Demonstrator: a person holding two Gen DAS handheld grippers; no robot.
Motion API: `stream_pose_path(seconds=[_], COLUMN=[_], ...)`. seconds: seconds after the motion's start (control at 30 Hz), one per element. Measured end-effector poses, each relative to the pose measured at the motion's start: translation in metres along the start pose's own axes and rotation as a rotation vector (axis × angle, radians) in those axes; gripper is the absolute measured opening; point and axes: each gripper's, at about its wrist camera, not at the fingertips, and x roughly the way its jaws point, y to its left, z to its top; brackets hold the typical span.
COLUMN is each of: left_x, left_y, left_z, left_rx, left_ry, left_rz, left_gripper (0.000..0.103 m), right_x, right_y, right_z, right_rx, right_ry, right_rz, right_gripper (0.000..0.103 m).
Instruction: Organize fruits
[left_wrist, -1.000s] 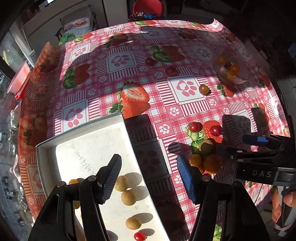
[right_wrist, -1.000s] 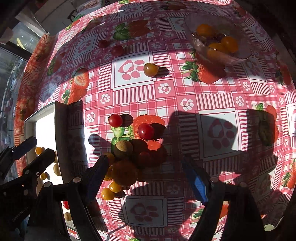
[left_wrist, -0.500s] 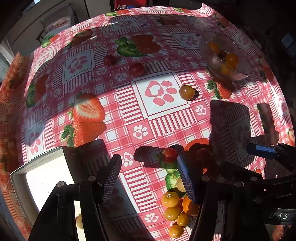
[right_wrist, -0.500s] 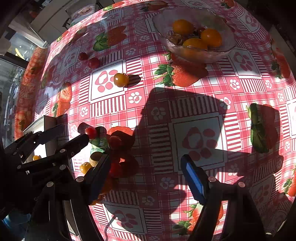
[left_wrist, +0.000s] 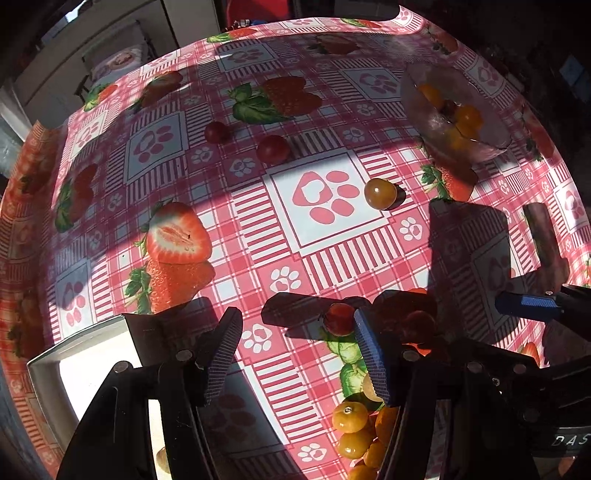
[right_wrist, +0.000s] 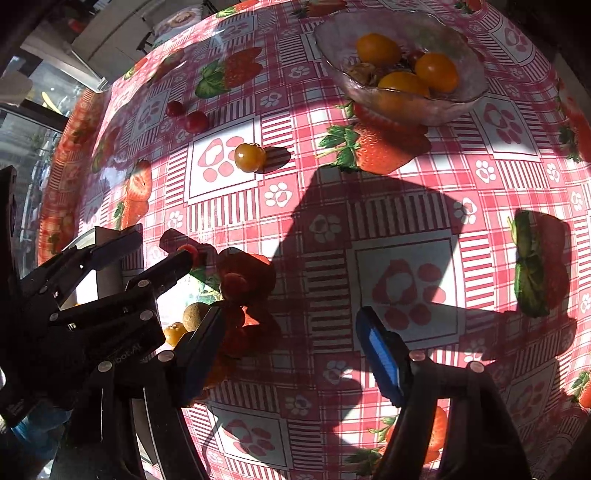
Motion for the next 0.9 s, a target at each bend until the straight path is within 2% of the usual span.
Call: stream_pose_path(seconds=[0.2, 0.33, 0.5, 0.63, 0.77, 0.83, 0.9], left_x=[0.010, 0.021, 0.020, 0.018, 0.018, 0.018, 0.019], left_y=[-0.007, -0.028, -0.034, -0.024, -0.005, 0.002, 0.007], left_z=[0.011, 0.014, 0.014, 0.017, 0.013, 0.014, 0.014], left_rx=[-0.017, 0.041, 0.021, 0.029, 0.004, -0.016, -0.033], left_ry=[0.032, 0.043, 0.028, 0.025, 0.030, 0.032, 0.034], left_rz=[-0.033, 0.009, 0.014, 0.024, 0.027, 0.031, 0.027], left_gripper=[0.064, 0.064, 0.064, 0.042, 0.041, 0.041, 0.041], right_x=[0.004, 0.000, -0.002, 0.002, 0.011, 0.015, 0.018], right_y=[0.000, -0.010, -0.018, -0.008, 0.009, 0.018, 0.027], right_z=[0.001, -0.006, -0.009, -0.004, 0.001, 0.004, 0.007], right_rx=[0.007, -0.005, 0.011, -0.008, -0.051, -0.072, -0.104], right_ry=[0.012, 0.015, 0.017, 0.018, 0.022, 0.020, 0.015], right_rz=[0.010, -0.011, -0.006, 0.024, 0.037, 0.031, 0.023], right_gripper=[0.073, 0.073, 0.073, 0.073, 0.072, 0.069, 0.060])
